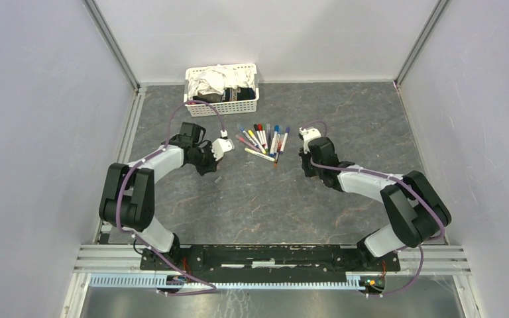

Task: Open the pen caps
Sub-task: Place the pen cap at the center of the board.

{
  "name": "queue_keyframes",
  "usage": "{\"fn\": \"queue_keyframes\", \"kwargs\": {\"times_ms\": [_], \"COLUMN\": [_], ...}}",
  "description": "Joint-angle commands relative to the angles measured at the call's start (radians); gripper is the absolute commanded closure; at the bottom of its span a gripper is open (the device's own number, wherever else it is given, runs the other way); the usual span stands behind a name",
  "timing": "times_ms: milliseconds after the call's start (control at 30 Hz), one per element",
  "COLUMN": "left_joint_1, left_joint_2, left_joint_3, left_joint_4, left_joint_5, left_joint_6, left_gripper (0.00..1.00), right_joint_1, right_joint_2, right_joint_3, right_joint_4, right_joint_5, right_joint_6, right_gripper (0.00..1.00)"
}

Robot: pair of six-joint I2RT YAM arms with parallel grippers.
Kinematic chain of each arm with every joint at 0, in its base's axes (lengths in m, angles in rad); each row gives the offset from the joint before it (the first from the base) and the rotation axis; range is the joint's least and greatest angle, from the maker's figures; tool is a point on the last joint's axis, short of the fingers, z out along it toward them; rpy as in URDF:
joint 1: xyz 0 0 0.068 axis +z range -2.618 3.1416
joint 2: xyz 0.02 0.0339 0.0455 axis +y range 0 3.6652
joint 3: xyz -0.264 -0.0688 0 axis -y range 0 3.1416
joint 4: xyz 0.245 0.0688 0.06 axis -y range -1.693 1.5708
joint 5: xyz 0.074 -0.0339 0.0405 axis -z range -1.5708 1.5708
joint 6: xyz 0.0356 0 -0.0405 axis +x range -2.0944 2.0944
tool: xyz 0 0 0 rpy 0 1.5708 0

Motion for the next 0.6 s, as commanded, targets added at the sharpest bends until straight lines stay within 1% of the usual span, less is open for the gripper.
{"fn": "queue_keyframes", "kwargs": {"times_ms": [0, 67, 167, 267, 400, 467, 533, 567], "left_joint_1": [-0.029, -0.036, -0.041, -0.041, -0.041, -0.040, -0.039, -0.039], "left_joint_2": [-0.019, -0.022, -0.026, -0.035, -0.067, -0.088, -0.111, -0.124], "left_joint_3": [-0.012, -0.012, -0.004, 0.013, 0.063, 0.103, 0.151, 0.175], "left_joint_4": [-0.010, -0.028, -0.049, -0.069, -0.102, -0.130, -0.161, -0.181], "left_joint_5": [0.021, 0.028, 0.038, 0.045, 0.056, 0.071, 0.082, 0.096], "left_joint_6": [-0.034, -0.027, -0.022, -0.029, -0.060, -0.077, -0.102, -0.114], "left_gripper": [0.79, 0.75, 0.70, 0.62, 0.55, 0.45, 0.41, 0.33], "right_joint_1": [0.003, 0.003, 0.003, 0.004, 0.003, 0.004, 0.006, 0.010], "right_joint_2": [-0.005, -0.009, -0.015, -0.021, -0.053, -0.079, -0.109, -0.124], "right_joint_3": [-0.046, -0.068, -0.100, -0.122, -0.128, -0.116, -0.089, -0.070], "right_joint_4": [0.054, 0.056, 0.058, 0.061, 0.050, 0.035, 0.013, 0.005], "right_joint_5": [0.070, 0.076, 0.073, 0.073, 0.095, 0.117, 0.143, 0.149], "right_joint_6": [0.028, 0.035, 0.049, 0.055, 0.057, 0.057, 0.061, 0.061], "right_gripper": [0.77, 0.75, 0.69, 0.63, 0.63, 0.64, 0.64, 0.64]}}
